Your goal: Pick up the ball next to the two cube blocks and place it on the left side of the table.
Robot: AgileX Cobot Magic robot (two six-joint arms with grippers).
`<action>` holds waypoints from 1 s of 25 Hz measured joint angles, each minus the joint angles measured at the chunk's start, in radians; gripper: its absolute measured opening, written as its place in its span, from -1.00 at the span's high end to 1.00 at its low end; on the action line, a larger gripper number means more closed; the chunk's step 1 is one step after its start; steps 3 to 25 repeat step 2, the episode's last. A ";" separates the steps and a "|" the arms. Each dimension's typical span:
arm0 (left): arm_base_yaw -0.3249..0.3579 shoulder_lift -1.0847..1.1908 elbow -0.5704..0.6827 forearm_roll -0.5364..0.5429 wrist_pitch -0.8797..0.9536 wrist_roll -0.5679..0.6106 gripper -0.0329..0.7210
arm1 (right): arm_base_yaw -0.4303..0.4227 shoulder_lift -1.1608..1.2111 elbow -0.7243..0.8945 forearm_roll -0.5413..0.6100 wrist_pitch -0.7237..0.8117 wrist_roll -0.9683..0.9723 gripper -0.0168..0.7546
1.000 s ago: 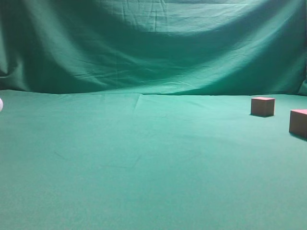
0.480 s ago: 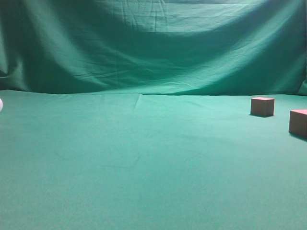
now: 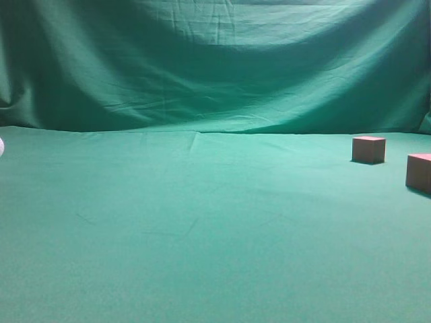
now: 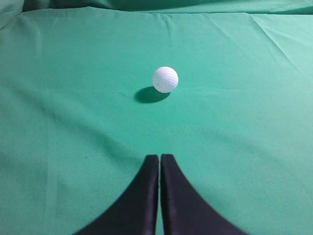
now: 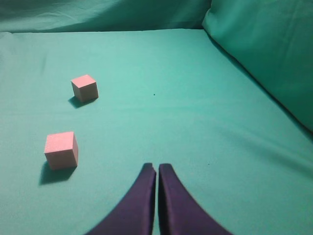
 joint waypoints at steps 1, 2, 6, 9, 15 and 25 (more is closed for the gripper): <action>0.000 0.000 0.000 0.000 0.000 0.000 0.91 | 0.000 0.000 0.000 0.000 0.000 0.000 0.96; 0.000 0.000 0.000 0.000 0.000 0.000 0.91 | 0.000 0.000 0.000 0.000 0.000 0.000 0.96; 0.000 0.000 0.000 0.000 0.000 0.000 0.91 | 0.000 0.000 0.000 0.000 0.000 0.000 0.96; 0.000 0.000 0.000 0.000 0.000 0.000 0.91 | 0.000 0.000 0.000 0.000 0.000 0.000 0.96; 0.000 0.000 0.000 0.000 0.000 0.000 0.91 | 0.000 0.000 0.000 0.000 0.000 0.000 0.96; 0.000 0.000 0.000 0.000 0.000 0.000 0.91 | 0.000 0.000 0.000 0.000 0.000 0.000 0.96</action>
